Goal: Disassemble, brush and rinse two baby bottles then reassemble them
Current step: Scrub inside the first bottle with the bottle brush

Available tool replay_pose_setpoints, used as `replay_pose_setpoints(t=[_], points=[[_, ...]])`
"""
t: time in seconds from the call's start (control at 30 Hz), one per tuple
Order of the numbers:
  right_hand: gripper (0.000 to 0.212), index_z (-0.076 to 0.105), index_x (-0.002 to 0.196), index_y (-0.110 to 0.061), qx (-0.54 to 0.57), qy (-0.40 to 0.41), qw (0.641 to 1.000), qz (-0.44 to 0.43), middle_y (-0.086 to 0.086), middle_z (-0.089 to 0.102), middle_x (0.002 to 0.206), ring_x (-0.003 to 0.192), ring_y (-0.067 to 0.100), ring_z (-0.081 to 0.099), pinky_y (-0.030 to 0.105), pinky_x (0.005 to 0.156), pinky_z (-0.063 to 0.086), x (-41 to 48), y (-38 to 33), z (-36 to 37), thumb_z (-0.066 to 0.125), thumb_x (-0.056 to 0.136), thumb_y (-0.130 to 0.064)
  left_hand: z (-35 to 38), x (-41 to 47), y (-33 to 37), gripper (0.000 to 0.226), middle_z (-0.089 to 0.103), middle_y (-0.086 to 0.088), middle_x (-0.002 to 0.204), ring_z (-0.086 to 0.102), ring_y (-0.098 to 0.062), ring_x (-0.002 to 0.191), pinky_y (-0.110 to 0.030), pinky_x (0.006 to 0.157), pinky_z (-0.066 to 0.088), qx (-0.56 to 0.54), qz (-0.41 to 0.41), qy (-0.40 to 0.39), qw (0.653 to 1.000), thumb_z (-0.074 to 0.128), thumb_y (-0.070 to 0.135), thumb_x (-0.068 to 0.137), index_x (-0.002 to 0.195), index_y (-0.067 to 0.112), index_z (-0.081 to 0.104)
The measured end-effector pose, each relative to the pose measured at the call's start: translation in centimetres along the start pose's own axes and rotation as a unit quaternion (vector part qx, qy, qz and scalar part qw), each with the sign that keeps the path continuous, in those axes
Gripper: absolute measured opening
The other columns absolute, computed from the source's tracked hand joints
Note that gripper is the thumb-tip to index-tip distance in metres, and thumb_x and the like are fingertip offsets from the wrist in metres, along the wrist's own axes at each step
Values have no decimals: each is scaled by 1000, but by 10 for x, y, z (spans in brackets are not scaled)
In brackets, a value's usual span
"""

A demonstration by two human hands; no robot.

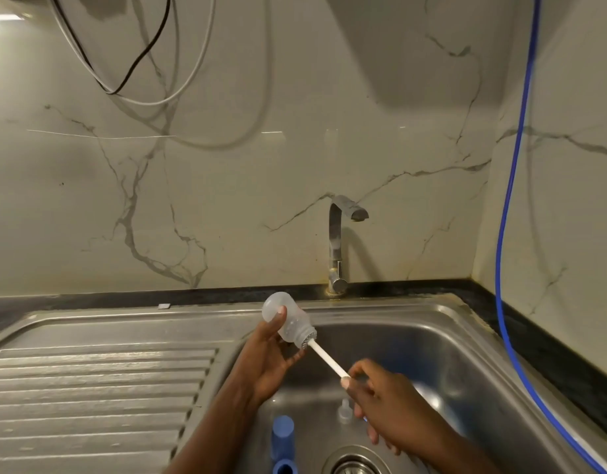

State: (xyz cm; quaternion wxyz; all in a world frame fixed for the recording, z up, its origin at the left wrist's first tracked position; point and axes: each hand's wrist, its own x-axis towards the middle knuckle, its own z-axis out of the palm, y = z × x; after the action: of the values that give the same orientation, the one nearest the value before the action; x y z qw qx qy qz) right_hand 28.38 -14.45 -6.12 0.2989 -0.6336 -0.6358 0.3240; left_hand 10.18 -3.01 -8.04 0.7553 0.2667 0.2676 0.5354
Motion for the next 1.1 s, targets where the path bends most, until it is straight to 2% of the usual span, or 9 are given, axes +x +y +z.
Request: replay_pose_setpoints(t=[0.17, 0.33, 0.5, 0.6, 0.67, 0.73, 0.93, 1.03, 1.1], points=[[18, 51, 99, -30, -203, 159, 964, -59, -11, 59, 87, 88, 12, 60, 33, 75, 49, 2, 11, -1, 52, 92, -47, 0, 3, 1, 65, 58, -24, 131, 70, -36, 100, -46, 70, 61, -9, 19, 12, 1000, 65, 24, 82, 141, 10, 43], [25, 43, 79, -27, -237, 178, 954, -38, -4, 51, 76, 79, 24, 53, 34, 72, 44, 1, 0, -1, 38, 99, -40, 10, 1, 0, 66, 58, -24, 130, 65, -38, 111, -48, 81, 60, -19, -7, 21, 1000, 70, 29, 82, 137, 5, 44], [24, 53, 93, -23, -257, 172, 949, -61, 2, 65, 87, 85, 27, 62, 32, 67, 39, 0, -4, 1, 36, 100, -39, 13, 3, -1, 60, 61, -24, 118, 66, -36, 102, -43, 81, 56, 8, 4, 66, 998, 73, 19, 76, 127, 1, 47], [31, 67, 95, -20, -64, 60, 996, -25, -8, 55, 55, 52, 10, 52, 25, 54, 36, 4, -4, 0, 39, 101, -33, 6, 2, 1, 58, 56, -26, 130, 64, -37, 108, -45, 80, 59, -6, 28, 52, 998, 67, 17, 84, 135, 2, 45], [31, 68, 99, -9, 211, -58, 973, 71, -7, 48, 51, 40, 6, 36, 20, 40, 27, 2, -9, -7, 42, 104, -26, 0, 3, 8, 78, 51, -28, 139, 64, -37, 109, -44, 75, 61, -46, 32, 2, 998, 81, 17, 73, 140, 3, 43], [32, 66, 104, -7, 277, -93, 952, 92, 1, 48, 55, 39, 7, 33, 17, 37, 24, 2, -9, -10, 41, 104, -27, -2, 2, 12, 100, 52, -28, 138, 64, -37, 112, -46, 79, 60, -62, 12, -39, 997, 94, 17, 57, 141, 3, 42], [21, 52, 87, -21, -124, 98, 984, -87, -4, 65, 73, 67, 10, 59, 28, 63, 47, 5, 10, 4, 62, 89, -40, 12, 4, 3, 69, 58, -28, 127, 61, -40, 116, -47, 78, 61, -35, 1, 40, 999, 72, 28, 77, 134, 1, 45], [19, 52, 86, -19, -200, 125, 967, -100, -3, 59, 74, 76, 19, 59, 33, 67, 44, 5, 8, 5, 58, 91, -37, 11, 6, 1, 72, 56, -28, 128, 61, -40, 115, -44, 68, 62, -28, 15, 73, 997, 75, 21, 74, 136, 1, 44], [18, 58, 85, -16, -105, 67, 989, -83, 6, 62, 72, 61, 19, 58, 29, 54, 42, 3, -3, 7, 55, 95, -30, 10, 3, 5, 75, 55, -31, 130, 59, -42, 118, -48, 79, 60, -56, 18, 46, 997, 78, 20, 73, 136, -1, 44]])
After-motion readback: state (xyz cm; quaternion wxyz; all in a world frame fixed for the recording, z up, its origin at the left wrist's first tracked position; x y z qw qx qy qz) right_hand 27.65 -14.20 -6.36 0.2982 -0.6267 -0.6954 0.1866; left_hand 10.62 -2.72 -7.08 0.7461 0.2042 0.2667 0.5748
